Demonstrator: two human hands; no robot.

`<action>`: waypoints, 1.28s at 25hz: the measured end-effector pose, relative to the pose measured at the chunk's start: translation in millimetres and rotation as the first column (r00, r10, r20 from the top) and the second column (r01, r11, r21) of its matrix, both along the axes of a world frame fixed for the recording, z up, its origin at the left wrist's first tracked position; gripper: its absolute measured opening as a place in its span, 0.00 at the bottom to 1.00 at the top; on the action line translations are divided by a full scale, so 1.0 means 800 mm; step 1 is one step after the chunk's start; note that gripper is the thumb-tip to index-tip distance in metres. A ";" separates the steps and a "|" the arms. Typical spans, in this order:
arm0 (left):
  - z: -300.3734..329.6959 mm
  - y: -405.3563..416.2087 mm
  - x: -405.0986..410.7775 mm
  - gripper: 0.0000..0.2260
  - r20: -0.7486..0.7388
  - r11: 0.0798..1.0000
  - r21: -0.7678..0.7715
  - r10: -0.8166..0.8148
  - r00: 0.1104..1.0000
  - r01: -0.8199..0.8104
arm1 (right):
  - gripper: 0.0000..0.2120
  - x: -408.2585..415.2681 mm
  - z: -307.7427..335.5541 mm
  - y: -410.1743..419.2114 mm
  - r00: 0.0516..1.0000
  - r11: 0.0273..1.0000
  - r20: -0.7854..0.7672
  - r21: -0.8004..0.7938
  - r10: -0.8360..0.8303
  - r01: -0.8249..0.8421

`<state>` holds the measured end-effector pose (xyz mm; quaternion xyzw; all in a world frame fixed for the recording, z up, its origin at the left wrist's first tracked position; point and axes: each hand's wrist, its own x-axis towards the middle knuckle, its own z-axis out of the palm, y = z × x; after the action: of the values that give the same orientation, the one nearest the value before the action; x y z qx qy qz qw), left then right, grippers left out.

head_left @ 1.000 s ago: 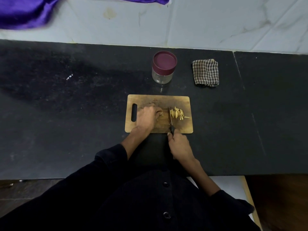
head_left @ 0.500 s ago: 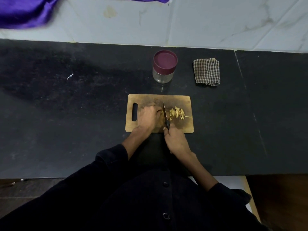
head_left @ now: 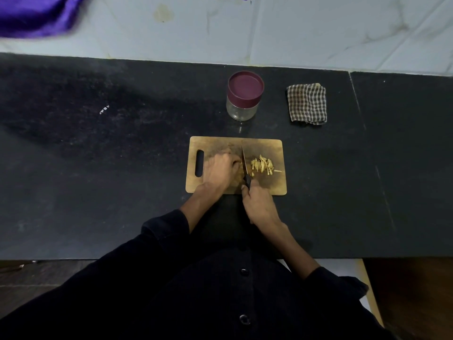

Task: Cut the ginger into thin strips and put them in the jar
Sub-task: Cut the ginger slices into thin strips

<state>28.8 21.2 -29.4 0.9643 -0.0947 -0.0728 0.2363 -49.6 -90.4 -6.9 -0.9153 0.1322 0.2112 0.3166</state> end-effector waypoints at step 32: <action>0.011 0.003 0.003 0.10 0.004 0.999 0.036 -0.033 0.999 0.033 | 0.12 0.012 0.000 0.005 1.000 1.000 0.007 -0.001 0.002 -0.002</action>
<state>31.0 23.6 -20.7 0.9669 -0.1099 -0.0763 0.2173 -39.8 -86.3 -6.6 -0.9163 0.1304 0.2081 0.3164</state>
